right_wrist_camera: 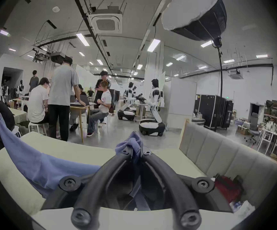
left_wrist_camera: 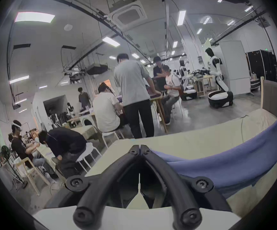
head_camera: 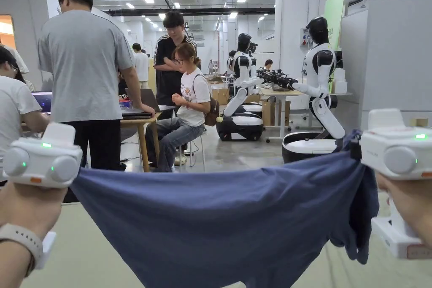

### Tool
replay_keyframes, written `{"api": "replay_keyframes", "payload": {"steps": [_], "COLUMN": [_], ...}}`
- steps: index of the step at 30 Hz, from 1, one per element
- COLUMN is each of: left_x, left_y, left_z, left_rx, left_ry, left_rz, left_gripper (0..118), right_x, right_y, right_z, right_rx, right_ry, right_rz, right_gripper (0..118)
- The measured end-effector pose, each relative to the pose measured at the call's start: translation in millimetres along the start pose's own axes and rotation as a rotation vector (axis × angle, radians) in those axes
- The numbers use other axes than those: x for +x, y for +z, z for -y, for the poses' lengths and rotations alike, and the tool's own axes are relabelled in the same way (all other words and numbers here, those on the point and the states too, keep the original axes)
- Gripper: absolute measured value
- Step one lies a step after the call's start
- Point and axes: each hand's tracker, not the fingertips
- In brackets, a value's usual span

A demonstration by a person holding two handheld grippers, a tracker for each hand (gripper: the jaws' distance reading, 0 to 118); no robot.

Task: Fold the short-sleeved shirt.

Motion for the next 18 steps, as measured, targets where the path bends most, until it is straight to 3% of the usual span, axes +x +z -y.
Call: {"api": "replay_keyframes", "payload": {"steps": [6, 12, 18], "left_x": [9, -6, -22], "left_y": [6, 72, 135], "left_z": [53, 96, 178], "left_rx": [-0.061, -0.109, -0.237], "left_ry": [0.013, 0.045, 0.033], "left_rz": [0.044, 0.098, 0.15], "left_gripper": [0, 0, 0], "right_x": [7, 15, 11], "right_y": [11, 68, 136], "right_z": [52, 87, 169], "right_rx": [-0.058, -0.136, -0.28], "right_ry": [0.001, 0.006, 0.027], "right_rz": [0.026, 0.025, 0.012], "right_gripper": [7, 7, 7]}}
